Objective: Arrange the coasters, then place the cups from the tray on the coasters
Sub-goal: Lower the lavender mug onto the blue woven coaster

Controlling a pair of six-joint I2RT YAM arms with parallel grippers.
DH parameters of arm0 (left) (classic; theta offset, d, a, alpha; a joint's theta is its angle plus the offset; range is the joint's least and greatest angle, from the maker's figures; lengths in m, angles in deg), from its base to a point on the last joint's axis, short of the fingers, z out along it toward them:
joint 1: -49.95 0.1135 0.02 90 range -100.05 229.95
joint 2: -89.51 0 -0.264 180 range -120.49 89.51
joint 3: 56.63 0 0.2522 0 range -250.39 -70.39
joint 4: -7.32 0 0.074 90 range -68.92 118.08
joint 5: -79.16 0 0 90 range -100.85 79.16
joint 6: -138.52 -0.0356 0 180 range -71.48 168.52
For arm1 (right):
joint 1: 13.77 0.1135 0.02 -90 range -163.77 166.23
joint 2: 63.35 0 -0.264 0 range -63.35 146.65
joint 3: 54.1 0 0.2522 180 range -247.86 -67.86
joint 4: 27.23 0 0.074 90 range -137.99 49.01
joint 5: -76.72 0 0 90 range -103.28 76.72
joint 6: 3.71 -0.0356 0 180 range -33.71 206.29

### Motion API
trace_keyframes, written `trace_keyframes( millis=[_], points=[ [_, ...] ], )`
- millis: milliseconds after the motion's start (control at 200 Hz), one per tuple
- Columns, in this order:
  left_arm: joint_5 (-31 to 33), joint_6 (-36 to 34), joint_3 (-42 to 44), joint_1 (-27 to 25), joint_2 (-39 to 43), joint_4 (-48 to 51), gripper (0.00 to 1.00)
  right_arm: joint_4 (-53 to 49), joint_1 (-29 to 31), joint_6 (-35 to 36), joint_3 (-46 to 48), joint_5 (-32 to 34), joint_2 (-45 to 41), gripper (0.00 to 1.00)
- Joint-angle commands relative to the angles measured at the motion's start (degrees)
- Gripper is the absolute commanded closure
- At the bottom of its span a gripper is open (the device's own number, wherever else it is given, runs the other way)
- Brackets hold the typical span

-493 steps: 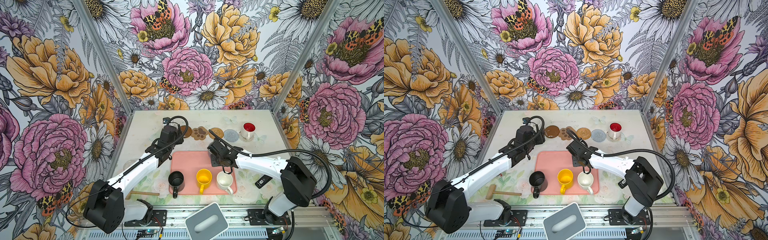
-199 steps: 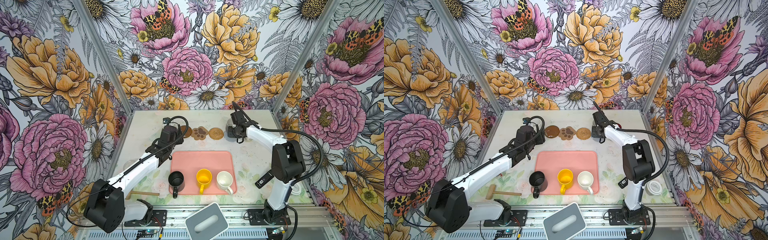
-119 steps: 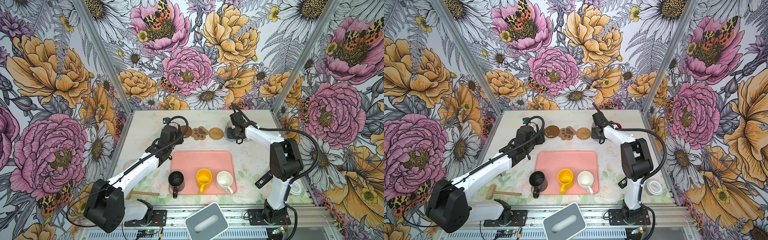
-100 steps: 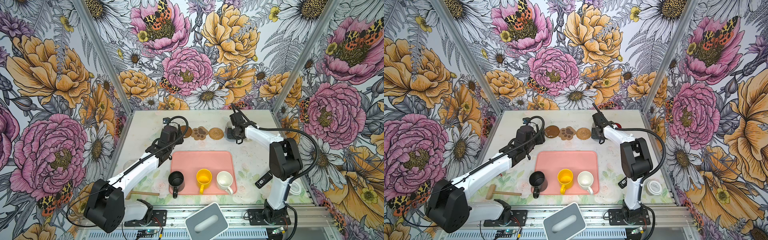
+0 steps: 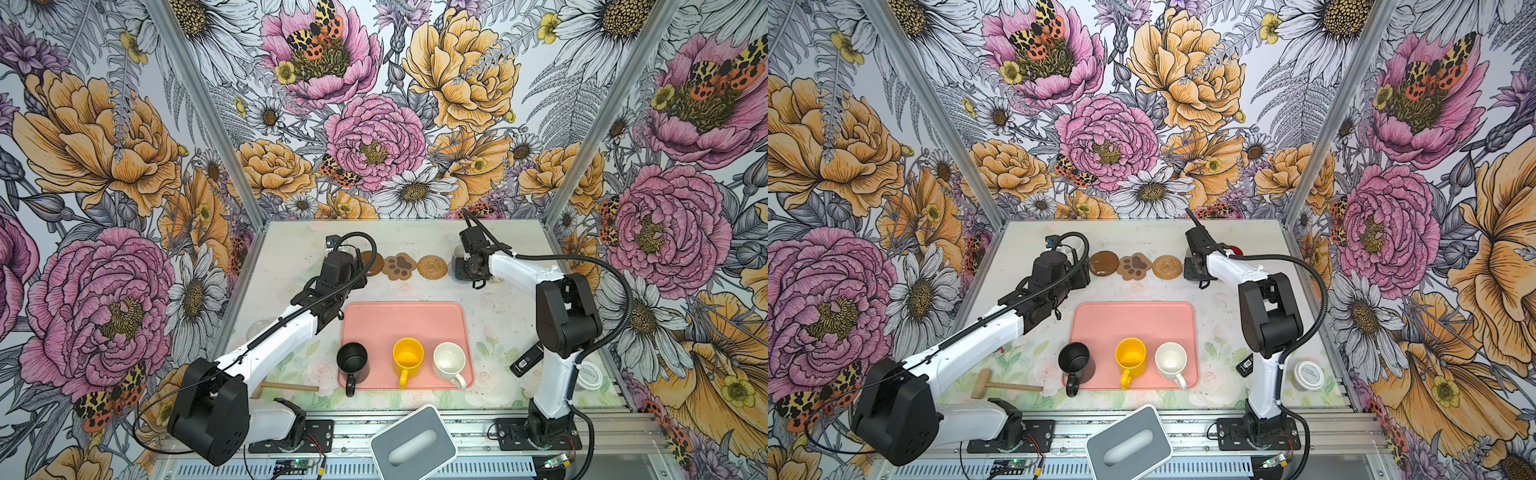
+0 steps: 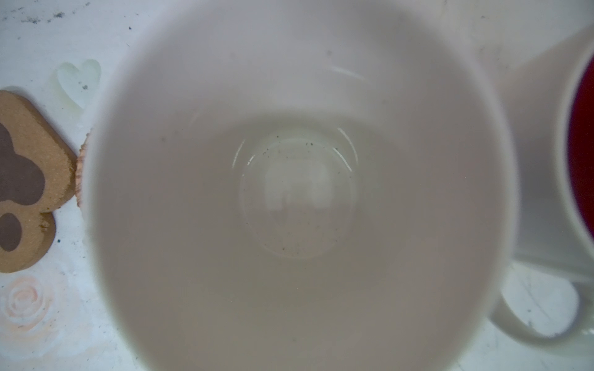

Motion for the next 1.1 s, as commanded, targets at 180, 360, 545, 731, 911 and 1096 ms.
trace_keyframes(
  millis=[180, 360, 545, 731, 911, 1096],
  points=[
    [1.40, 1.03, -1.11, 0.59, -0.49, -1.09, 0.36, 3.41, -0.39, -0.36, -0.84, 0.78, 0.26, 1.00],
    [1.40, 1.01, -1.07, 0.51, -0.43, -0.97, 0.36, 3.49, -0.52, -0.63, -0.17, 0.96, 0.03, 1.00],
    [1.40, 0.97, -1.05, 0.47, -0.34, -0.87, 0.36, 3.58, -0.49, -1.10, 0.41, 0.77, 0.42, 1.00],
    [1.40, 1.01, -0.98, 0.59, -0.14, -0.82, 0.36, 3.67, -0.48, -1.45, 0.99, 0.61, 0.71, 1.00],
    [1.40, 1.05, -0.93, 0.54, -0.15, -0.73, 0.36, 3.82, -0.48, -1.50, 1.25, 0.35, 0.80, 1.00],
    [1.58, 1.00, -0.93, 0.51, 0.03, -0.66, 0.36, 3.93, -0.48, -1.58, 1.25, 0.06, 1.12, 1.00]
  ],
)
